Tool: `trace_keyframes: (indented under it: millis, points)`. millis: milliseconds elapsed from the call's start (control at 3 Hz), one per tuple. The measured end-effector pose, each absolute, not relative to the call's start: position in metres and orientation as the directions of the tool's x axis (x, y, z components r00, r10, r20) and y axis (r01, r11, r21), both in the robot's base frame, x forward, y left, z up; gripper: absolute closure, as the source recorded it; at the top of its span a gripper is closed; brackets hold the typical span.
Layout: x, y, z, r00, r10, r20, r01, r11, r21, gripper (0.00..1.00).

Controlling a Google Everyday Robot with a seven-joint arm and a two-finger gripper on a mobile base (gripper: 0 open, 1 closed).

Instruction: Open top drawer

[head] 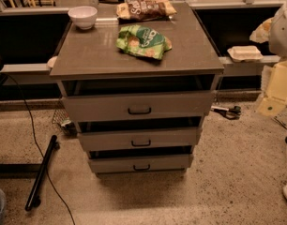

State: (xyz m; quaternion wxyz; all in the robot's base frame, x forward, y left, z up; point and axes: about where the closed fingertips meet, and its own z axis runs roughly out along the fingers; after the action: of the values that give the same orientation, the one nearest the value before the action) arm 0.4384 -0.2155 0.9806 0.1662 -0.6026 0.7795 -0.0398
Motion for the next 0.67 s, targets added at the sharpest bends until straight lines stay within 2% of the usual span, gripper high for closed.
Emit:
trace_keyframes:
  millis: [667]
  points:
    - [0.446,-0.206,0.963,-0.17,-0.963,-0.212,-0.942,0.221,-0.252,0.0]
